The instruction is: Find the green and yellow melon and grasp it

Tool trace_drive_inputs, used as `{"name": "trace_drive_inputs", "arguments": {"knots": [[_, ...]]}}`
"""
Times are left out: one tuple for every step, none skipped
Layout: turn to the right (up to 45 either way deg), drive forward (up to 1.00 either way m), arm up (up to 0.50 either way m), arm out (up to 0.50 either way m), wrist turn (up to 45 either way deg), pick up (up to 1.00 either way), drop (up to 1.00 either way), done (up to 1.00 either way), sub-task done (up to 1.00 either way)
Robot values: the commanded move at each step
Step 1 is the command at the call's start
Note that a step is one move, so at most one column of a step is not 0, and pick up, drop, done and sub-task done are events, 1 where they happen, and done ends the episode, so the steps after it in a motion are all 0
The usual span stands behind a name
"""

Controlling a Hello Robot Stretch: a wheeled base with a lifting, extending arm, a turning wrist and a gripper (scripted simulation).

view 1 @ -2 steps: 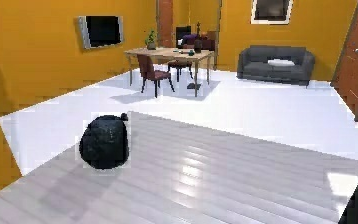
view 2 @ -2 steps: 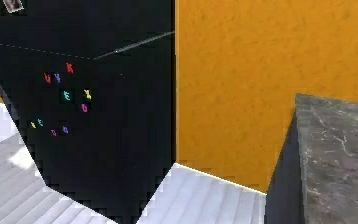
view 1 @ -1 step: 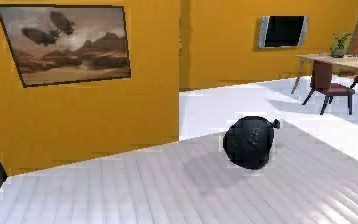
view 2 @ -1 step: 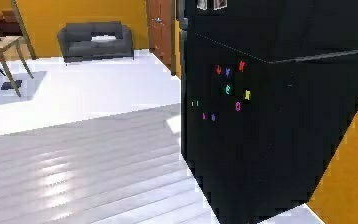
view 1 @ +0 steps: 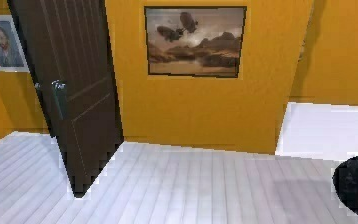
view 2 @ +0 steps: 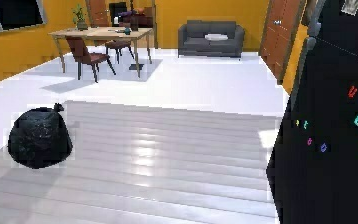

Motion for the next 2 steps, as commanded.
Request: {"name": "trace_drive_inputs", "arguments": {"knots": [[0.0, 0.10, 0.00, 0.00, 0.0, 0.00, 0.00, 0.00, 0.00], [-45.0, 0.00, 0.00, 0.00, 0.0, 0.00, 0.00, 0.00, 0.00]]}}
